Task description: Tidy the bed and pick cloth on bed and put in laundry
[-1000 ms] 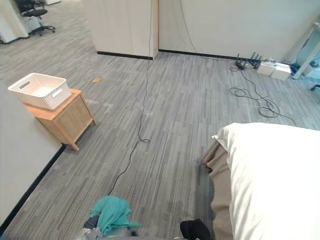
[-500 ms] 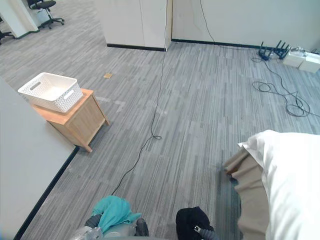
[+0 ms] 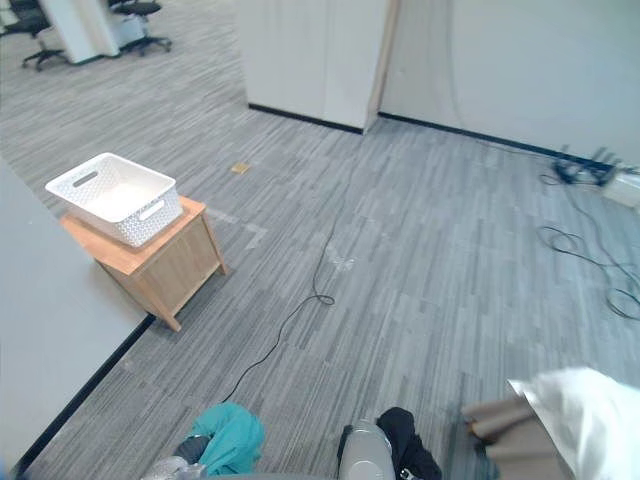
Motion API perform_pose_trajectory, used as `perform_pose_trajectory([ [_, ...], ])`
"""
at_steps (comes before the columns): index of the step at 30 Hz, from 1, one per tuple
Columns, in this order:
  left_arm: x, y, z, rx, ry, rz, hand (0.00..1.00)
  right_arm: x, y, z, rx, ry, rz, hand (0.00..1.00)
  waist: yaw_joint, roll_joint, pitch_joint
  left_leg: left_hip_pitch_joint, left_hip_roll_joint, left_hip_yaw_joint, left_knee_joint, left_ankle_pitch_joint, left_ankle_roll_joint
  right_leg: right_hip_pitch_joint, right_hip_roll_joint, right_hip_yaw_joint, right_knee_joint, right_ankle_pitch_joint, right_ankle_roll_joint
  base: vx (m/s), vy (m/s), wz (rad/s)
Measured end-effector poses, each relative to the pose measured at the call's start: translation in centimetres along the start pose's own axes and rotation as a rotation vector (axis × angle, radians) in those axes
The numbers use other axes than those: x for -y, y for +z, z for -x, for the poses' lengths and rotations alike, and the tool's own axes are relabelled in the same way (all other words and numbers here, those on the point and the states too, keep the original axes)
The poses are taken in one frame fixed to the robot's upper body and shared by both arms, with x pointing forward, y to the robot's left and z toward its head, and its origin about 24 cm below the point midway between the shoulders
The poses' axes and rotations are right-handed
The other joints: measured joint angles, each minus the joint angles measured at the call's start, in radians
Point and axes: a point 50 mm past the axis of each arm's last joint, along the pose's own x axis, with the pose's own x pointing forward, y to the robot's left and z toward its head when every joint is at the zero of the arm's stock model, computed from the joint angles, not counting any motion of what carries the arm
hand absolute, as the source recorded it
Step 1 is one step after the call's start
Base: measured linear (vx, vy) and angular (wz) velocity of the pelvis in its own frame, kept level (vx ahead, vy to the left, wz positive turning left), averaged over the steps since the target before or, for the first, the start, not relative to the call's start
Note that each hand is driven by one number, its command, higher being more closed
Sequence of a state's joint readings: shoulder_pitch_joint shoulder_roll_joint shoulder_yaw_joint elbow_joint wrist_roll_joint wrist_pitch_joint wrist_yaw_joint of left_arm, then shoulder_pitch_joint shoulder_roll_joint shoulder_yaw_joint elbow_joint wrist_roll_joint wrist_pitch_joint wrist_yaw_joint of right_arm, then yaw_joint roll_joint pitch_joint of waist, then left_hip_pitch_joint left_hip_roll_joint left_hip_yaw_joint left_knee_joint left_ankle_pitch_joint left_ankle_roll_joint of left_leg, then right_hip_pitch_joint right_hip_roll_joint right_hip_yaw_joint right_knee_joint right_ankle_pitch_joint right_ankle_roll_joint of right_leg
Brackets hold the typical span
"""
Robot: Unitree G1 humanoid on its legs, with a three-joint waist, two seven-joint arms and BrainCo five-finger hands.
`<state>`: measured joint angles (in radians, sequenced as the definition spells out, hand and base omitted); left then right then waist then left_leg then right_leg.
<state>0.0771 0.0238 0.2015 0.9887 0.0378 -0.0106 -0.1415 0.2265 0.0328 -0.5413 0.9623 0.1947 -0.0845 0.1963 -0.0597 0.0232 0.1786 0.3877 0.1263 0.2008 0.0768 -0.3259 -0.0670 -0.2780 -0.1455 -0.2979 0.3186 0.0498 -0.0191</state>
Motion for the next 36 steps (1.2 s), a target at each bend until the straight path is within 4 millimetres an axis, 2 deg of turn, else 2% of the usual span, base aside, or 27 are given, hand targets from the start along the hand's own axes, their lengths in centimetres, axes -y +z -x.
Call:
perform_pose_trajectory([
  [1, 1.0, -0.4, -0.1, -0.009, -0.028, -0.01, 1.0, 0.1, 1.2, -0.3, 0.038, -0.003, 0.01, 1.0, 0.023, 0.045, 0.009, 0.013, 0.036, 0.025, 0.016, 0.018, -0.002, 0.001, 0.025, -0.019, 0.063, -0.039, -0.024, 0.55, -0.236, -0.08],
  [2, 1.4, 0.0, -0.2, 0.015, -0.04, -0.03, 1.0, -0.7, 1.8, -0.6, 0.064, 0.015, 0.009, 1.0, 0.017, 0.027, 0.025, 0.03, 0.034, 0.042, 0.03, 0.067, -0.013, -0.021, 0.004, -0.018, 0.171, -0.116, -0.034, 0.52, -0.203, -0.09],
  [3, 1.6, 0.2, -0.2, 0.019, -0.046, -0.046, 1.0, -0.9, 1.8, -0.6, 0.067, 0.022, 0.01, 1.0, 0.015, 0.022, 0.028, 0.04, 0.035, 0.042, 0.032, 0.092, -0.026, -0.025, -0.003, -0.019, 0.209, -0.148, -0.044, 0.44, -0.215, 0.03],
  [6, 1.8, 0.3, -0.3, 0.028, -0.034, -0.063, 1.0, -1.1, 1.9, -0.7, 0.069, 0.027, 0.019, 1.0, 0.005, 0.025, 0.025, 0.051, 0.064, 0.032, 0.106, 0.165, -0.06, 0.003, 0.015, -0.024, 0.272, -0.272, -0.048, 0.39, -0.191, -0.13],
  [7, 1.7, 0.0, -0.2, 0.017, -0.02, -0.052, 1.0, -1.1, 2.3, -0.8, 0.072, 0.024, 0.023, 1.0, -0.001, 0.038, 0.029, 0.033, 0.09, 0.008, 0.199, 0.187, -0.079, 0.04, 0.044, -0.024, 0.259, -0.313, -0.044, 0.36, -0.201, -0.27],
  [9, 1.2, -0.3, 0.0, 0.017, 0.001, -0.006, 1.0, -0.7, 2.1, -0.8, 0.038, 0.013, 0.062, 1.0, -0.003, 0.054, 0.031, -0.095, 0.132, -0.102, 0.513, 0.323, -0.11, 0.127, 0.098, -0.02, 0.193, -0.341, -0.042, 0.39, -0.181, -0.26],
  [10, 1.2, -0.6, 0.1, 0.021, 0.009, 0.036, 1.0, -0.4, 2.3, -0.8, 0.023, 0.008, 0.127, 1.0, 0.004, 0.064, 0.029, -0.229, 0.146, -0.184, 0.756, 0.477, -0.127, 0.207, 0.141, -0.015, 0.109, -0.342, -0.046, 0.35, -0.09, -0.22],
  [11, 1.1, -0.3, 0.2, 0.047, 0.014, 0.047, 1.0, -0.2, 2.4, -0.8, 0.016, 0.004, 0.152, 1.0, 0.008, 0.071, 0.034, -0.301, 0.153, -0.199, 0.892, 0.453, -0.115, 0.246, 0.157, -0.012, 0.075, -0.341, -0.05, 0.42, -0.091, -0.25],
  [12, 0.9, 1.0, 0.2, 0.118, 0.023, 0.047, 1.0, -0.2, 2.4, -0.8, 0.004, -0.005, 0.18, 1.0, 0.024, 0.066, 0.045, -0.427, 0.144, -0.213, 1.092, 0.37, -0.077, 0.325, 0.172, -0.002, 0.024, -0.343, -0.065, 0.37, -0.098, -0.32],
  [13, 0.7, 2.0, 0.3, 0.171, 0.027, 0.039, 1.0, -0.2, 2.3, -0.9, -0.015, -0.013, 0.23, 1.0, 0.046, 0.056, 0.049, -0.527, 0.109, -0.2, 1.166, 0.311, -0.045, 0.39, 0.172, 0.015, -0.028, -0.347, -0.074, 0.47, -0.107, -0.53],
  [15, 0.6, 3.2, 0.4, 0.224, 0.029, 0.033, 1.0, -0.4, 2.9, -1.2, -0.02, -0.003, 0.305, 1.0, 0.072, 0.05, 0.048, -0.648, 0.061, -0.154, 1.114, 0.227, -0.019, 0.472, 0.168, 0.028, -0.104, -0.339, -0.079, 0.44, -0.028, -0.52],
  [16, 0.3, 3.6, 0.5, 0.241, 0.035, 0.026, 1.0, -0.9, 3.3, -1.4, -0.011, 0.005, 0.328, 1.0, 0.077, 0.039, 0.053, -0.691, 0.034, -0.096, 0.98, 0.172, -0.009, 0.516, 0.154, 0.029, -0.143, -0.332, -0.063, 0.31, 0.086, -0.44],
  [18, -0.2, 3.7, 0.5, 0.24, 0.048, 0.026, 1.0, -2.1, 4.0, -1.8, 0.013, 0.021, 0.356, 1.0, 0.076, 0.016, 0.066, -0.674, -0.025, 0.047, 0.649, 0.155, 0.029, 0.587, 0.117, 0.019, -0.18, -0.332, -0.017, 0.09, 0.183, -0.3],
  [19, 0.0, 3.4, 0.4, 0.218, 0.041, 0.024, 1.0, -2.3, 4.2, -1.9, 0.027, 0.021, 0.376, 1.0, 0.073, 0.012, 0.065, -0.643, -0.077, 0.153, 0.367, 0.229, 0.081, 0.628, 0.104, 0.002, -0.198, -0.345, 0.02, 0.07, 0.261, 0.24],
  [20, 0.3, 2.9, 0.3, 0.195, 0.024, 0.014, 1.0, -1.9, 4.0, -1.8, 0.03, -0.001, 0.362, 1.0, 0.072, 0.029, 0.055, -0.608, -0.121, 0.233, 0.127, 0.386, 0.161, 0.666, 0.12, -0.021, -0.208, -0.365, 0.055, 0.17, 0.264, 0.39],
  [21, 0.2, 2.5, 0.3, 0.174, 0.022, 0.008, 1.0, -1.6, 3.7, -1.7, 0.02, -0.019, 0.349, 1.0, 0.076, 0.021, 0.054, -0.598, -0.134, 0.24, 0.095, 0.415, 0.305, 0.689, 0.122, -0.023, -0.21, -0.374, 0.07, 0.38, 0.192, 0.8],
  [22, -0.1, 3.0, 0.1, 0.176, 0.03, 0.012, 1.0, -2.4, 2.9, -1.9, -0.006, -0.01, 0.334, 1.0, 0.068, -0.022, 0.045, -0.581, -0.185, 0.253, 0.092, 0.401, 0.303, 0.716, 0.088, -0.05, -0.22, -0.367, 0.095, 0.55, 0.193, 0.94],
  [23, -0.5, 3.2, -0.1, 0.164, 0.032, -0.013, 1.0, -3.1, 2.8, -2.1, -0.013, -0.009, 0.335, 1.0, 0.073, -0.038, 0.04, -0.579, -0.215, 0.245, 0.088, 0.361, 0.318, 0.727, 0.073, -0.062, -0.222, -0.313, 0.128, 0.58, 0.161, 0.89],
  [27, -0.4, 2.8, -0.2, 0.122, 0.022, -0.044, 1.0, -4.2, 4.2, -2.6, 0.02, -0.007, 0.33, 1.0, 0.084, -0.028, 0.033, -0.533, -0.242, 0.225, 0.13, 0.259, 0.317, 0.733, 0.054, -0.037, -0.136, -0.184, 0.128, 0.49, 0.154, 0.37],
  [28, -0.4, 2.4, -0.2, 0.096, 0.02, -0.055, 1.0, -4.1, 4.1, -2.6, 0.009, -0.013, 0.326, 1.0, 0.091, -0.024, 0.027, -0.484, -0.248, 0.215, 0.133, 0.216, 0.305, 0.703, 0.031, -0.036, 0.01, -0.137, 0.149, 0.41, 0.156, 0.3],
  [29, -0.3, 2.2, -0.3, 0.074, 0.011, -0.081, 1.0, -3.7, 3.7, -2.5, -0.012, -0.032, 0.316, 1.0, 0.089, -0.02, 0.019, -0.426, -0.257, 0.184, 0.125, 0.177, 0.289, 0.64, -0.006, -0.039, 0.225, -0.062, 0.151, 0.35, 0.139, 0.35],
  [30, -0.2, 2.1, -0.3, 0.068, 0.006, -0.095, 1.0, -3.5, 3.6, -2.5, -0.018, -0.039, 0.313, 1.0, 0.086, -0.022, 0.017, -0.4, -0.263, 0.168, 0.116, 0.164, 0.282, 0.598, -0.035, -0.035, 0.344, -0.034, 0.134, 0.23, 0.117, 0.42],
  [31, 0.0, 2.0, -0.3, 0.062, -0.006, -0.121, 1.0, -3.2, 3.5, -2.4, -0.023, -0.054, 0.287, 1.0, 0.081, -0.02, 0.017, -0.337, -0.281, 0.132, 0.09, 0.147, 0.27, 0.503, -0.091, -0.046, 0.587, -0.061, 0.108, 0.07, 0.119, 0.64],
  [32, 0.4, 1.3, -0.4, 0.031, -0.023, -0.142, 1.0, -2.5, 3.5, -2.3, -0.02, -0.079, 0.259, 1.0, 0.058, -0.006, 0.011, -0.256, -0.29, 0.079, 0.036, 0.138, 0.253, 0.405, -0.139, -0.067, 0.744, -0.137, 0.076, 0.03, 0.102, 0.65],
  [33, 0.5, 1.2, -0.4, 0.023, -0.027, -0.148, 1.0, -2.4, 3.6, -2.2, -0.01, -0.086, 0.251, 1.0, 0.052, -0.003, 0.008, -0.24, -0.29, 0.066, 0.026, 0.135, 0.249, 0.385, -0.146, -0.073, 0.763, -0.149, 0.067, -0.08, 0.106, 0.77],
  [35, 0.9, 1.1, -0.4, 0.008, -0.054, -0.193, 1.0, -1.2, 4.1, -2.0, 0.012, -0.124, 0.221, 1.0, 0.041, 0.006, 0.008, -0.132, -0.271, -0.021, -0.023, 0.129, 0.227, 0.224, -0.158, -0.072, 0.738, -0.276, 0.083, -0.15, 0.077, 0.95],
  [36, 0.9, 1.3, -0.5, 0.012, -0.057, -0.194, 1.0, -1.0, 4.0, -2.0, 0.008, -0.129, 0.218, 1.0, 0.04, 0.006, 0.009, -0.123, -0.265, -0.03, -0.024, 0.126, 0.221, 0.21, -0.158, -0.072, 0.717, -0.287, 0.084, -0.17, 0.029, 1.18],
])
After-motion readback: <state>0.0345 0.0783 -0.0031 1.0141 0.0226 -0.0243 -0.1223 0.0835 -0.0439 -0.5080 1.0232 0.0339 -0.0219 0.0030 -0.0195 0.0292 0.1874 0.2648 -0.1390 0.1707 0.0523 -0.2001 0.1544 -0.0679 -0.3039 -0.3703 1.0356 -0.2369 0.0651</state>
